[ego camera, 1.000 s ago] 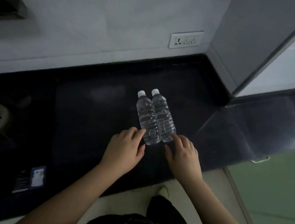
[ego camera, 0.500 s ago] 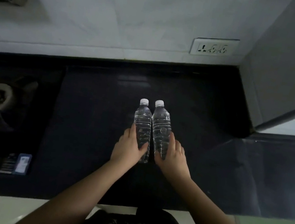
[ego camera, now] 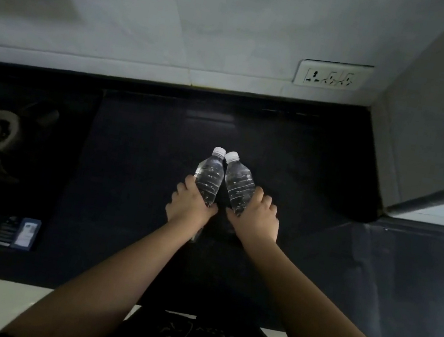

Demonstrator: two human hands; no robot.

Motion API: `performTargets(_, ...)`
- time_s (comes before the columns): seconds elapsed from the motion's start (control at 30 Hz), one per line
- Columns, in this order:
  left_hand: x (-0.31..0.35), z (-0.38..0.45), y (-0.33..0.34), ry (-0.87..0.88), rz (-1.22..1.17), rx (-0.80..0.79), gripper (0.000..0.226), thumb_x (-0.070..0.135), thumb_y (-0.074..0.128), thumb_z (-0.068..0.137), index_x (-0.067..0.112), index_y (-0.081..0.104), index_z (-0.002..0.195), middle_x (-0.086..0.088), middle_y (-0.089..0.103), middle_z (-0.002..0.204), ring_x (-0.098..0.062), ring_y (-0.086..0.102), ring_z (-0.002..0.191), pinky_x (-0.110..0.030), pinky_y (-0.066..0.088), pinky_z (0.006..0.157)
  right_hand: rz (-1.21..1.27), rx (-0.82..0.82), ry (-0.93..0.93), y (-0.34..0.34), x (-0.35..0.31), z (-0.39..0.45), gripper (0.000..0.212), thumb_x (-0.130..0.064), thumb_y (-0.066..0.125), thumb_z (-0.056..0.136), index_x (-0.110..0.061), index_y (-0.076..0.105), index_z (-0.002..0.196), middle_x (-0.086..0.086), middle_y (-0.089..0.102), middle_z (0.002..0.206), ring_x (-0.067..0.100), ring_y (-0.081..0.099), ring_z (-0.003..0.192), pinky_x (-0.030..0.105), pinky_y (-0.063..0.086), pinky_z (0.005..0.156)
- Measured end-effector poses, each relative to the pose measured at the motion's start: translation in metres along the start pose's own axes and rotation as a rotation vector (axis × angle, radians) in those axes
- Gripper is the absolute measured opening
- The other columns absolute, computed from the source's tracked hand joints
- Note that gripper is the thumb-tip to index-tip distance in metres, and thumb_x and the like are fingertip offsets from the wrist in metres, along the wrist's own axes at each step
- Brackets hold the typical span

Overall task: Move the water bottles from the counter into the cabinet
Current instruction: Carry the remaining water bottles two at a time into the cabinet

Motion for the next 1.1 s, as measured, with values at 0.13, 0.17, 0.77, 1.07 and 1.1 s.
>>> performTargets(0.13,-0.006,0.004,-0.002,0.009,-0.047,-0.027,0.085,0.051,0.074,0.070,0.029,0.024,0.136,-0.009,0.054,0.121,-0.031,0.057,0.107,-0.038,0.041,0.074,0.004,-0.019,-0.038,-0.006,0.007,0.005,0.080,-0.049,0.066,0.081,-0.011,0.028,0.140,0.011,0.047,0.132,0.029,0.049,0.119,0.038,0.048,0.084)
performTargets(0.17,-0.008,0.005,-0.005,0.029,-0.062,-0.036,0.081,0.050,0.074,0.069,0.031,0.029,0.133,-0.005,0.059,0.115,-0.028,0.059,0.101,-0.036,0.043,0.072,-0.008,-0.029,-0.049,-0.008,0.011,0.005,0.078,-0.049,0.066,0.080,-0.010,0.031,0.138,0.011,0.049,0.131,0.029,0.051,0.118,0.038,0.048,0.083)
performTargets(0.77,-0.089,-0.084,-0.028,-0.111,-1.260,-0.317,0.065,0.043,0.088,0.059,0.020,0.067,0.116,-0.011,0.074,0.107,-0.027,0.072,0.093,-0.039,0.057,0.073,0.755,-0.394,-0.229,-0.015,-0.014,-0.045,0.060,-0.053,0.078,0.065,-0.039,0.053,0.118,-0.014,0.069,0.105,0.003,0.066,0.095,0.031,0.050,0.082)
performTargets(1.07,-0.156,-0.127,-0.056,-0.026,-1.638,-0.255,0.091,0.046,0.081,0.064,0.007,0.047,0.139,-0.013,0.070,0.116,-0.026,0.068,0.106,-0.038,0.058,0.076,0.851,-0.542,-0.372,0.003,-0.084,-0.096,0.067,-0.050,0.081,0.064,-0.036,0.054,0.124,-0.011,0.069,0.112,0.007,0.066,0.103,0.043,0.050,0.097)
performTargets(1.1,-0.168,-0.135,-0.060,-0.021,-1.647,-0.228,0.089,0.046,0.079,0.065,0.008,0.047,0.139,-0.012,0.071,0.115,-0.026,0.068,0.107,-0.038,0.058,0.076,0.835,-0.544,-0.388,0.007,-0.091,-0.105,0.068,-0.051,0.081,0.063,-0.037,0.053,0.124,-0.012,0.069,0.111,0.006,0.066,0.102,0.043,0.050,0.096)
Point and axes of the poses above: each hand's wrist, its own z-axis towards the middle knuckle, its own y-axis out of the palm, x = y × z, the point moved 5 cm from there along z, towards the middle knuckle
